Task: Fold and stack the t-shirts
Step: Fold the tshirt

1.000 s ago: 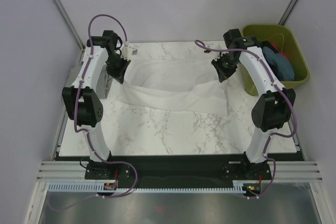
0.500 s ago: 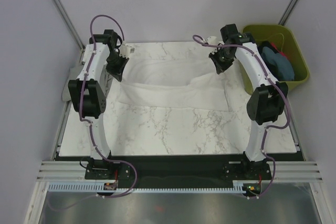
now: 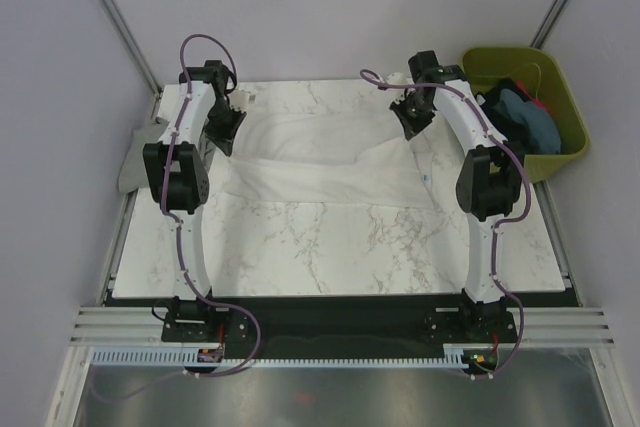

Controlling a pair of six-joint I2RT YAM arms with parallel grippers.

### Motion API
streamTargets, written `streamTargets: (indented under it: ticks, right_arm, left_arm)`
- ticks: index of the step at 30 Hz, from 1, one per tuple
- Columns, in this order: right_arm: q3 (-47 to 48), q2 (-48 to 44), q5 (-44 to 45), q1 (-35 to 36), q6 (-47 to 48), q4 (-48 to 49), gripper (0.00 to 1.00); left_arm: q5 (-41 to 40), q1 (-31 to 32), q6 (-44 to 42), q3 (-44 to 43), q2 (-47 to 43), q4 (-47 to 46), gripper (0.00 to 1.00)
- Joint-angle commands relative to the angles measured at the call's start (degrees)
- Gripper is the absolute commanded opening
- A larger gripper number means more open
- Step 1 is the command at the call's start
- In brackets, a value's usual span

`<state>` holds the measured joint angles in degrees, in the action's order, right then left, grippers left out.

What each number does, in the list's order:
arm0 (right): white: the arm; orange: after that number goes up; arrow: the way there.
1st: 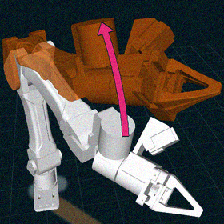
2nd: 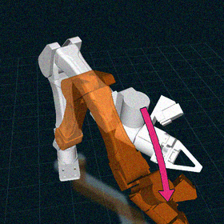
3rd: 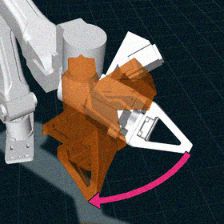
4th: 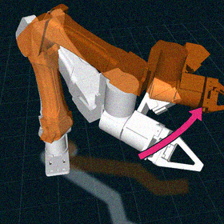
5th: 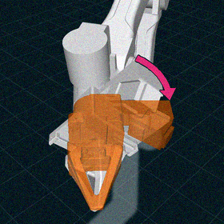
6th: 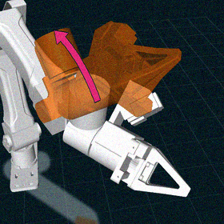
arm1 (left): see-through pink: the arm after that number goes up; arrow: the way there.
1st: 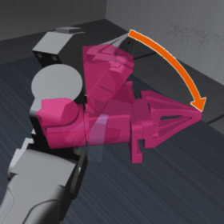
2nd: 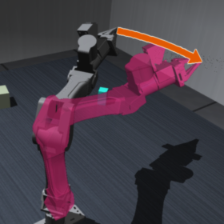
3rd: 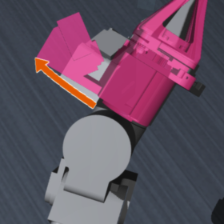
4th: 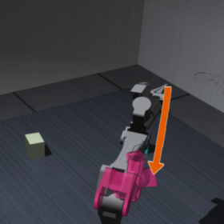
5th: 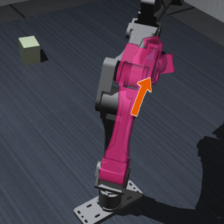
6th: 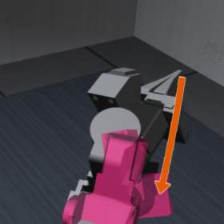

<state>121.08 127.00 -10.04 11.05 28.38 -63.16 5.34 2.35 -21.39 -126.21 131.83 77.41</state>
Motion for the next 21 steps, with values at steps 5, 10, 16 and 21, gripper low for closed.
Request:
streamTargets:
  ticks: [5,10,16,21]
  right_arm:
    - [3.82,0.09,2.39,0.11,-1.05,2.69,0.0]
    - [4.87,2.37,1.96,0.29,-1.84,3.83,0.0]
    - [7.33,2.3,8.89,2.4,-3.68,5.85,0.35]
    - [0.77,-6.05,11.62,2.4,-5.09,6.99,0.45]
  left_arm:
    - [-2.26,-0.59,2.49,-6.15,1.32,5.04,0.02]
    - [-3.59,-0.68,4.5,-6.06,2.46,3.02,0.17]
    - [-2.62,-0.68,5.39,-7.73,-2.78,1.87,0.6]
    - [1.69,-0.5,4.6,4.0,-14.57,-5.07,0.77]
